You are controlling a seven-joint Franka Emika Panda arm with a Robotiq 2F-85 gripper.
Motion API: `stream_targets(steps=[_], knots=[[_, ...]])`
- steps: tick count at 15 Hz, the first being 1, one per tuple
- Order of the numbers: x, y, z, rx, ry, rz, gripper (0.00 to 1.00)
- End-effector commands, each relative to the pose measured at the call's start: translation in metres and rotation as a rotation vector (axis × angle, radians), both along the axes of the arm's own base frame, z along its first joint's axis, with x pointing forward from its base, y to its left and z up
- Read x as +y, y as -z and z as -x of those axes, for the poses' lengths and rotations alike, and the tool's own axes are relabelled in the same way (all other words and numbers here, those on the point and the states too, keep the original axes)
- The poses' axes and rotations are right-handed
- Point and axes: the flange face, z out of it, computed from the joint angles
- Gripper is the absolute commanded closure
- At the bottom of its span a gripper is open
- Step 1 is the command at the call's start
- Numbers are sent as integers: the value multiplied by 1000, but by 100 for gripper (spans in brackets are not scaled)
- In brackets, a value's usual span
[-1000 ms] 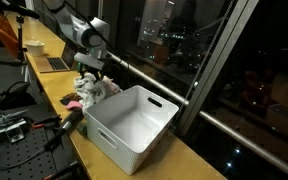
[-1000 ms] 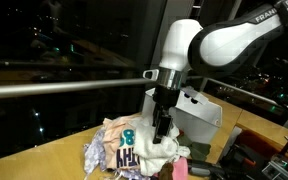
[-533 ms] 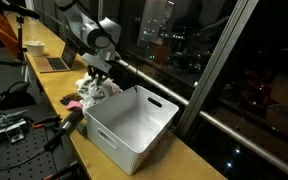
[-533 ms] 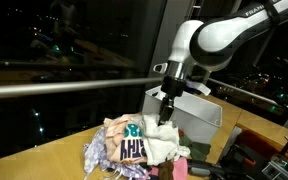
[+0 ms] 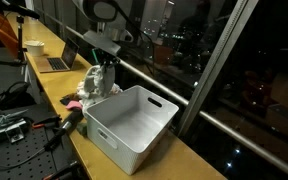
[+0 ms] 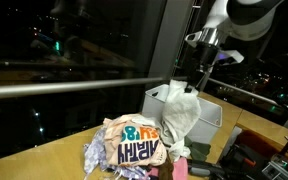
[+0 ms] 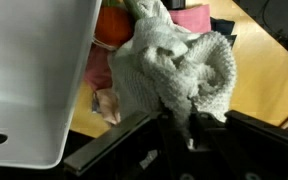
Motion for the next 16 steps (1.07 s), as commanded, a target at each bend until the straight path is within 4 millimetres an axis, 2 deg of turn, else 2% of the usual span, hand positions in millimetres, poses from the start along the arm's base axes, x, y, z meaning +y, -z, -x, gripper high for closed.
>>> stream_targets(steps=[1, 5, 8, 10, 11, 12, 14, 16], knots=[[-27, -82, 33, -95, -13, -22, 96], [-73, -184, 43, -255, 30, -5, 96], [-126, -255, 45, -366, 93, 10, 96], [-169, -293, 46, -402, 132, 6, 96], [-190, -303, 45, -408, 149, 6, 96], [-207, -302, 44, -404, 165, 1, 96], [-237, -287, 43, -381, 199, -4, 96], [-263, -261, 40, -350, 229, -8, 96]])
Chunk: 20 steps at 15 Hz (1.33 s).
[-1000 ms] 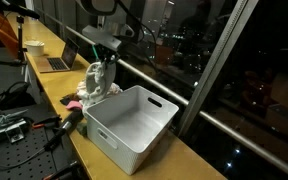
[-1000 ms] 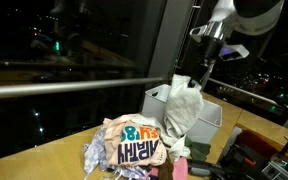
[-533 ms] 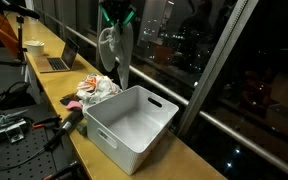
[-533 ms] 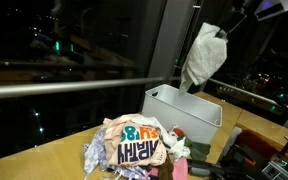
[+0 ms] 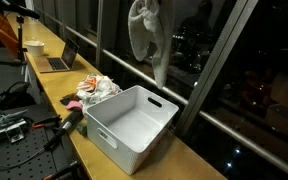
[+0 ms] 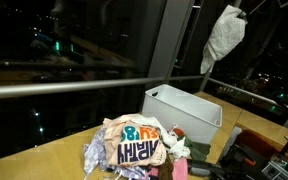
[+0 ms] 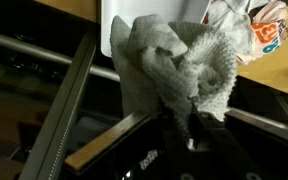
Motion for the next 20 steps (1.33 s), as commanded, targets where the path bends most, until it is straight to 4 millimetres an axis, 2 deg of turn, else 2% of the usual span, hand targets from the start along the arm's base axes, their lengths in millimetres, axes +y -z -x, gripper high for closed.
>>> stream_targets(steps=[1, 3, 4, 6, 9, 12, 17, 18, 19, 20], knots=[[-40, 40, -14, 66, 22, -29, 96], [-56, 68, -19, 110, 44, -46, 96], [-58, 83, -20, 135, 51, -58, 96], [-47, 104, -21, 173, 45, -68, 96], [-18, 128, -15, 220, -5, -55, 96], [1, 156, -10, 270, -41, -60, 96], [4, 196, 0, 341, -53, -65, 96], [2, 200, 2, 352, -50, -68, 59], [2, 203, 3, 358, -48, -72, 58], [2, 204, 4, 361, -47, -75, 51]])
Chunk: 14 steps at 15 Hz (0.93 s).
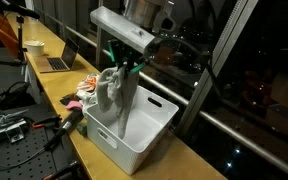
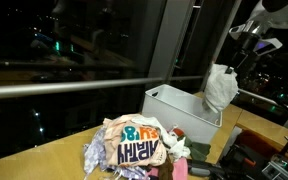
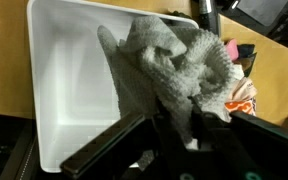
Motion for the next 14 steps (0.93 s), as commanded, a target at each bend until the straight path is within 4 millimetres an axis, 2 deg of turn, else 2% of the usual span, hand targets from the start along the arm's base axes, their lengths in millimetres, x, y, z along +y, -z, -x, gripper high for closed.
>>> stream_targets(steps=[1, 5, 7, 10, 14], knots=[[-3, -2, 8, -14, -8, 4, 45], [2, -5, 10, -16, -11, -2, 15], [10, -3, 9, -18, -21, -10, 0], [34, 9, 7, -7, -59, -13, 0], [84, 31, -5, 14, -141, 1, 0]])
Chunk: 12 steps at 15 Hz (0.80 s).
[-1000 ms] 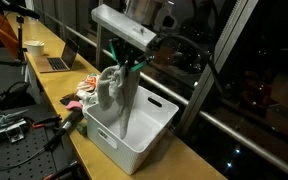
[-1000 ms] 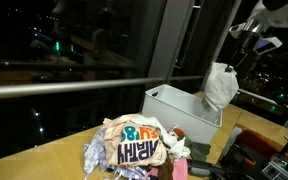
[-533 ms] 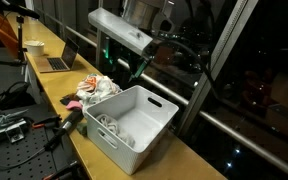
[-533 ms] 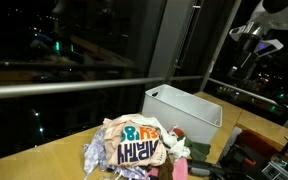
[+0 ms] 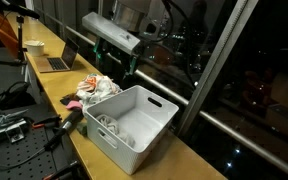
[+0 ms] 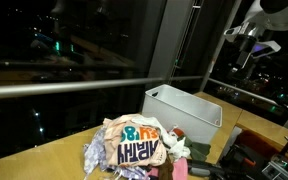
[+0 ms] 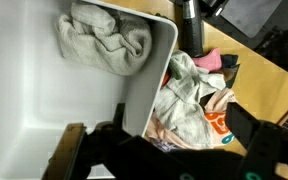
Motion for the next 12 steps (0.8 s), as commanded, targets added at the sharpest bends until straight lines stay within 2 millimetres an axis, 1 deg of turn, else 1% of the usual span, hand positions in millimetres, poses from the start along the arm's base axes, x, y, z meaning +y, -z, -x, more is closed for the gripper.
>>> stream_targets(steps=[1, 4, 7, 12], knots=[[44, 20, -13, -15, -67, 14, 0], [79, 41, -28, -17, -118, 31, 0], [114, 67, -43, -11, -164, 36, 0], [192, 119, -65, 22, -263, 37, 0]])
